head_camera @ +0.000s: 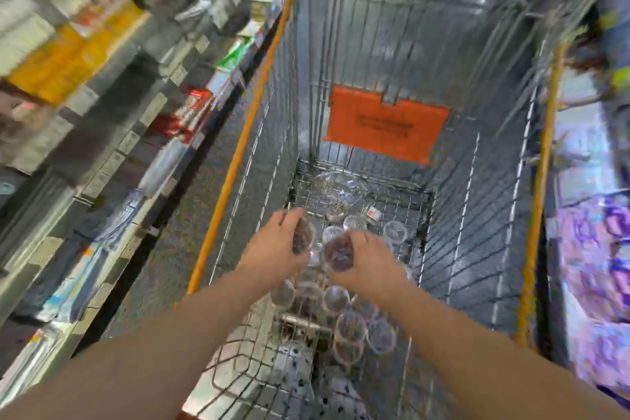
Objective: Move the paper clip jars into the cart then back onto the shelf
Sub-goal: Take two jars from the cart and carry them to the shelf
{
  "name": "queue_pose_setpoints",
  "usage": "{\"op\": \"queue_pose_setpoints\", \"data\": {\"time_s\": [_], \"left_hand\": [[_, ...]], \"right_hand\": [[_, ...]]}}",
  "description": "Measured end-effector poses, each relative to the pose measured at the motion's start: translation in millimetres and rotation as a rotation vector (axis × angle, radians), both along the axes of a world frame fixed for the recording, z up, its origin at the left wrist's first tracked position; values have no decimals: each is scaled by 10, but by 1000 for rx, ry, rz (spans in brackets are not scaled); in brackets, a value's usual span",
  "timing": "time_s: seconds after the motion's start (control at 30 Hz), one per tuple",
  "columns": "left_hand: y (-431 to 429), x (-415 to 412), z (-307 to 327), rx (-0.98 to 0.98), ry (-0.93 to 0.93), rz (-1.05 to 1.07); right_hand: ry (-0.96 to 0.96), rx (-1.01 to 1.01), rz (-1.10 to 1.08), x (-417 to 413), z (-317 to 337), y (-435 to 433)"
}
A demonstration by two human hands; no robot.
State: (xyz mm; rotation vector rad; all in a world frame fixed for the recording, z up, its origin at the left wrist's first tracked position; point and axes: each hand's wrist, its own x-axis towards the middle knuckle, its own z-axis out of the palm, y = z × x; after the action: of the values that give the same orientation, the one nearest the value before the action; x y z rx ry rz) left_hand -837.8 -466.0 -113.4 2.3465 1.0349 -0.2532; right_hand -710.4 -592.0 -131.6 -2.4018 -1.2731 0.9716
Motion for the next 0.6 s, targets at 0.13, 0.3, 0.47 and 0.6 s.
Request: {"op": "queue_pose_setpoints", "data": {"time_s": [0.13,0.3,0.47,0.6], "left_hand": [[47,36,583,62,-162,-22],[133,-180,1421,133,-380,29],[329,-628,2199,238,-502,104],[469,-1166,2701,284,-550,224]], "right_hand": [[47,117,-18,174,639,69],[-11,298,11,128,1568,249],[-100,456,156,-155,2427,558],[-155,550,269,-621,2956,818]]}}
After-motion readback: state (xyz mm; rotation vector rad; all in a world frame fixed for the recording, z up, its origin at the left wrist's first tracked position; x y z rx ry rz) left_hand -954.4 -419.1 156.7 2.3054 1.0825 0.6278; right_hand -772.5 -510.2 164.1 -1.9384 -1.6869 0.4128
